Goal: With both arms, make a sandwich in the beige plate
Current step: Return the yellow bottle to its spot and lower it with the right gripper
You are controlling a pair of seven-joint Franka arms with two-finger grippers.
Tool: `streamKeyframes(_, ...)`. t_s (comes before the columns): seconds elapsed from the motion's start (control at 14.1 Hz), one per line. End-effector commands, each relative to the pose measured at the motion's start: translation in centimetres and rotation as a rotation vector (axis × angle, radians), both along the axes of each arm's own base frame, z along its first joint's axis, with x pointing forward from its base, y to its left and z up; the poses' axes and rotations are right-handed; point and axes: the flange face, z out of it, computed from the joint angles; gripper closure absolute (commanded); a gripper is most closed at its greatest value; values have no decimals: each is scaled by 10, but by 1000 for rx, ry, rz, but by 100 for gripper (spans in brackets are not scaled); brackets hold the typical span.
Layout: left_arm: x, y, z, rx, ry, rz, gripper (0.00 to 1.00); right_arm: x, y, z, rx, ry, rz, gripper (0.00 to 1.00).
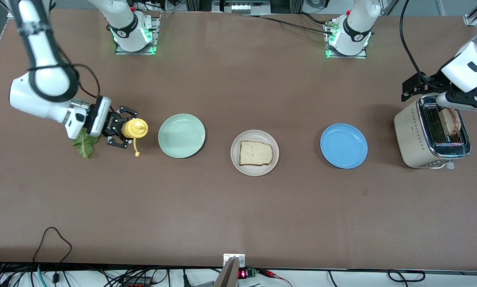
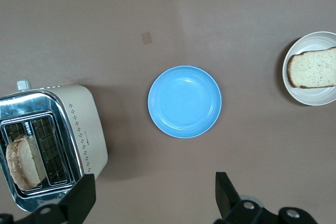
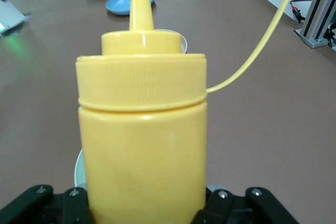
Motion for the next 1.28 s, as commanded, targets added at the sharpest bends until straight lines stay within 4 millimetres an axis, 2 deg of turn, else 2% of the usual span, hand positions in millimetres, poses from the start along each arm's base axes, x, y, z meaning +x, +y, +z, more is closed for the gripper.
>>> streamKeyframes(0.0, 2, 0, 6, -16, 6, 4, 0, -6, -34, -40, 188, -29, 9, 65)
streamKeyframes(0.14, 2, 0, 6, -16, 6, 4, 0, -19, -50, -89, 347, -45, -5, 65)
streamKeyframes(0.28, 2, 0, 6, -16, 6, 4, 0, -28, -60, -122, 415, -71, -14, 65)
streamKeyframes(0.85, -2, 4, 3, -13, 36, -1, 0, -40, -81, -166, 541, -99, -19, 62)
streamKeyframes(1.21, -2, 4, 3, -13, 36, -1, 0, -43, -86, -180, 568, -107, -24, 59)
